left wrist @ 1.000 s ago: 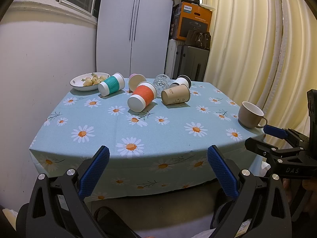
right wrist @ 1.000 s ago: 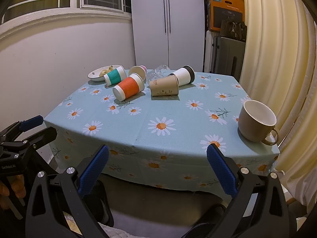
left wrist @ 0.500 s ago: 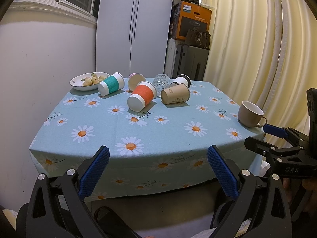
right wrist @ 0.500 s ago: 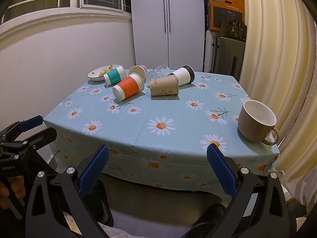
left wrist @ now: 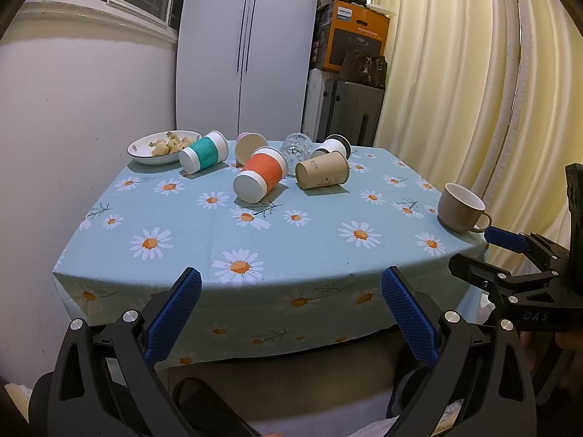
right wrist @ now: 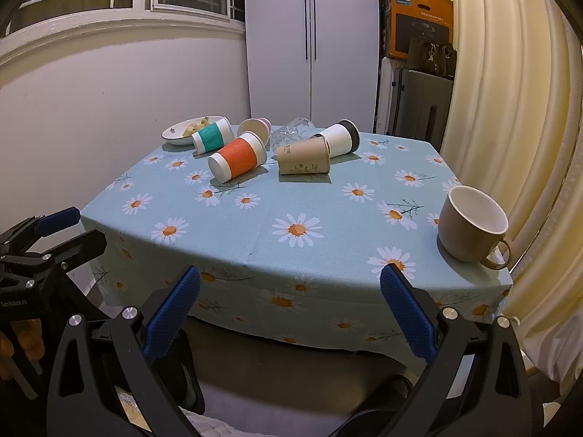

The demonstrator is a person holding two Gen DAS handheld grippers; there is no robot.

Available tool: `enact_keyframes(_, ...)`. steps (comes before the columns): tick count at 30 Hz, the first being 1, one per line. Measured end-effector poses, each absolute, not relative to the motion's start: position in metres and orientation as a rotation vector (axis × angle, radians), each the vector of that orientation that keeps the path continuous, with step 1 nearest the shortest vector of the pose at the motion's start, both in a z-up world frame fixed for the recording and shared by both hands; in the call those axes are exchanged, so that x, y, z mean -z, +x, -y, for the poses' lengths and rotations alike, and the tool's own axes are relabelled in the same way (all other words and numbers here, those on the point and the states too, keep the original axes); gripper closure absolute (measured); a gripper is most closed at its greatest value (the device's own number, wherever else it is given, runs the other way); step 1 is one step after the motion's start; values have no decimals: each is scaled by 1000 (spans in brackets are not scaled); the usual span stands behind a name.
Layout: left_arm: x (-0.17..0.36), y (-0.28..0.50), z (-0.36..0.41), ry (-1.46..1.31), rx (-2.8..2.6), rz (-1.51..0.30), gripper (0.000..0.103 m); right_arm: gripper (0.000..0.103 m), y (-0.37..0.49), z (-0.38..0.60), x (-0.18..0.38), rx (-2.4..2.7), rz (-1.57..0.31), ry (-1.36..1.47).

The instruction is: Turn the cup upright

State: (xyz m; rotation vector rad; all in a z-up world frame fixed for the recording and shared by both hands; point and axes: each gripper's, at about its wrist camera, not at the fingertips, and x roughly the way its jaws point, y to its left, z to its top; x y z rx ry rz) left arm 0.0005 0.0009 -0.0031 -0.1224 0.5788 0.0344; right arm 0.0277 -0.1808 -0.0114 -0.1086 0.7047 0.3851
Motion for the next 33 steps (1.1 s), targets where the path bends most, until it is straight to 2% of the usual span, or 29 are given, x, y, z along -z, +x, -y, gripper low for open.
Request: enact_keyframes(33,5,3,-2,-123,-38,-593,7,5,27,181,10,-384,-708,-103)
